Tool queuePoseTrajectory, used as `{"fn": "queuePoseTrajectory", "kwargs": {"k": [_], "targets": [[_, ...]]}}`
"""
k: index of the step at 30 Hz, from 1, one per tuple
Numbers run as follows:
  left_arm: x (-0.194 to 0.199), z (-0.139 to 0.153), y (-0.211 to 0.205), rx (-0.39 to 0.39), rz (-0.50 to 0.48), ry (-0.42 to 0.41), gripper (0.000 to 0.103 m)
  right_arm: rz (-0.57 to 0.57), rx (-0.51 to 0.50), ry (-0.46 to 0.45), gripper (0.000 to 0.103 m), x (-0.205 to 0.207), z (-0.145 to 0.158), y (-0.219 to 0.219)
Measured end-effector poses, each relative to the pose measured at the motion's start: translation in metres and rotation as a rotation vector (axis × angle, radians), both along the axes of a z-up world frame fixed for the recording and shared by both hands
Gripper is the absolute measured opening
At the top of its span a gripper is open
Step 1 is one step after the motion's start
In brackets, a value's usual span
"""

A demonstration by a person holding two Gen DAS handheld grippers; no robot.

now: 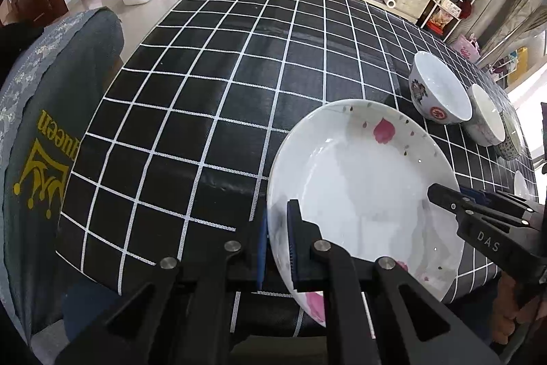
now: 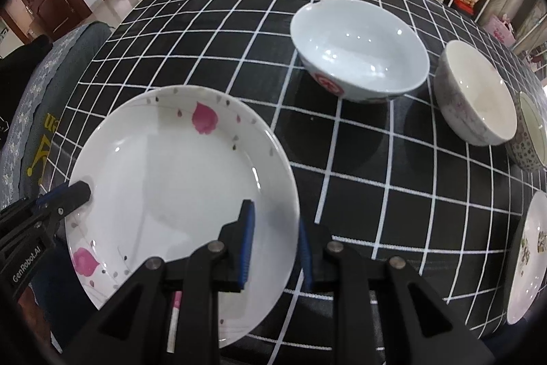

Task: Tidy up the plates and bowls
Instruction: 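Lift the pink-petal plate with both grippers and lower it onto the plain white plate, then open both grippers and raise them off the stacked plates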

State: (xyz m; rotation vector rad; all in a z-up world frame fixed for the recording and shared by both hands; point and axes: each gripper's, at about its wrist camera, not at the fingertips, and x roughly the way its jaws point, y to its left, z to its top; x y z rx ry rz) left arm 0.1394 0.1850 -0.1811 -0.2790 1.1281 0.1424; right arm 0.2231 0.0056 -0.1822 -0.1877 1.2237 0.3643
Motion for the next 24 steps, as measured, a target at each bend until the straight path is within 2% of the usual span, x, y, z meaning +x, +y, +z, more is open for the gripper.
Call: {"fn": "queuePoseTrajectory", "kwargs": {"k": [8, 15, 18, 19, 21, 24], "targets": [[0.005, -0.005, -0.002, 0.01, 0.001, 0.004, 0.009, 0.025, -0.039, -0.028, 0.029, -0.001, -0.001, 0.006], [0.002, -0.004, -0.006, 0.035, -0.001, -0.001, 0.009, 0.018, -0.044, -0.003, 0.03, -0.003, 0.0, 0.001], [-0.002, -0.002, -0.01, 0.065, -0.001, -0.008, 0.009, 0.005, -0.056, -0.031, 0.041, -0.009, 0.006, -0.004], [-0.003, -0.001, -0.011, 0.07, -0.002, -0.009, 0.01, 0.003, -0.058, -0.038, 0.044, -0.01, 0.008, -0.005], [-0.007, 0.004, -0.012, 0.082, -0.002, -0.016, 0.021, 0.001, -0.052, -0.04, 0.044, -0.013, 0.011, -0.009], [-0.012, 0.015, -0.015, 0.098, -0.002, -0.041, 0.024, -0.016, -0.03, -0.062, 0.044, -0.018, 0.019, -0.017]]}}
